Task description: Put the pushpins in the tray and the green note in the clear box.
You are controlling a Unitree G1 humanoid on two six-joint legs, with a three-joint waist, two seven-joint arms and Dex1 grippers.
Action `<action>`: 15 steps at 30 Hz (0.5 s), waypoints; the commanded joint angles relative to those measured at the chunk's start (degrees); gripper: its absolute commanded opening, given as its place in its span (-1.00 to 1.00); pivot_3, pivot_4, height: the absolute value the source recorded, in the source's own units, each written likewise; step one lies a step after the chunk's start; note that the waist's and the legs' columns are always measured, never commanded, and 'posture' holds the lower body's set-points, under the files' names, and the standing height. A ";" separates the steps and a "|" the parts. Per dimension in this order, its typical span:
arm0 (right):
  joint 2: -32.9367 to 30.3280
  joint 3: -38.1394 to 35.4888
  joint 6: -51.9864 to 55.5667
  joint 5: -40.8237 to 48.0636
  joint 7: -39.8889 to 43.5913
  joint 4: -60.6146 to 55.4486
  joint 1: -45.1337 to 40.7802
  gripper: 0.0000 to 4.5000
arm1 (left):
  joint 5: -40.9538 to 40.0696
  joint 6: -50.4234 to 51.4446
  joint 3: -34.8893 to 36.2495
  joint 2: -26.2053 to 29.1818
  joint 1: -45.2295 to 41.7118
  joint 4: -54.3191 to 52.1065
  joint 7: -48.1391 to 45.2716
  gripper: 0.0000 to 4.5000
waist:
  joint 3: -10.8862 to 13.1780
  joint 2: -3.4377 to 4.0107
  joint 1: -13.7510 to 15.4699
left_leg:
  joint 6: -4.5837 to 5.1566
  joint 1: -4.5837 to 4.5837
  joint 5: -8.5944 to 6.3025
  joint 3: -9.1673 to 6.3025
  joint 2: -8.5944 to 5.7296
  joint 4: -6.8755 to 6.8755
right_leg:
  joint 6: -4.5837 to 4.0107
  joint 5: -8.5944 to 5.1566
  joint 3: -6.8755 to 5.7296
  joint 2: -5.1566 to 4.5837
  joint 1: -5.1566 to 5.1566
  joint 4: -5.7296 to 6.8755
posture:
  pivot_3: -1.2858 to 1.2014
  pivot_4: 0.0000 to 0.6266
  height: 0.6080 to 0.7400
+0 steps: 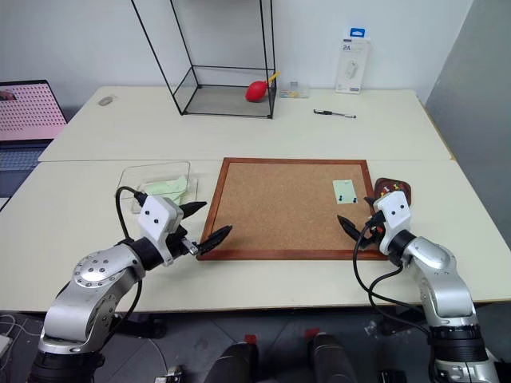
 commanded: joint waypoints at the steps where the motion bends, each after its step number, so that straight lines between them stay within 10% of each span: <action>1: -0.40 -1.06 -0.96 0.23 0.08 -0.77 -1.10 1.00 | -0.98 -0.72 1.22 0.78 -1.23 -2.31 -0.47 0.98 | 0.00 0.00 0.02 | 0.00 0.00 0.00 0.00 0.00 0.00 | 0.00 0.00 0.00 0.00 0.00 0.00 | 0.03 -0.52 1.00; 15: -0.42 -1.13 -0.92 0.41 0.29 -0.67 -0.93 1.00 | -2.07 -0.04 1.30 0.71 -2.20 -3.80 -0.19 0.98 | 0.00 0.00 0.03 | 0.00 0.00 0.00 -0.01 0.00 0.00 | 0.00 0.00 -0.01 0.00 0.00 0.00 | 0.03 -0.52 1.00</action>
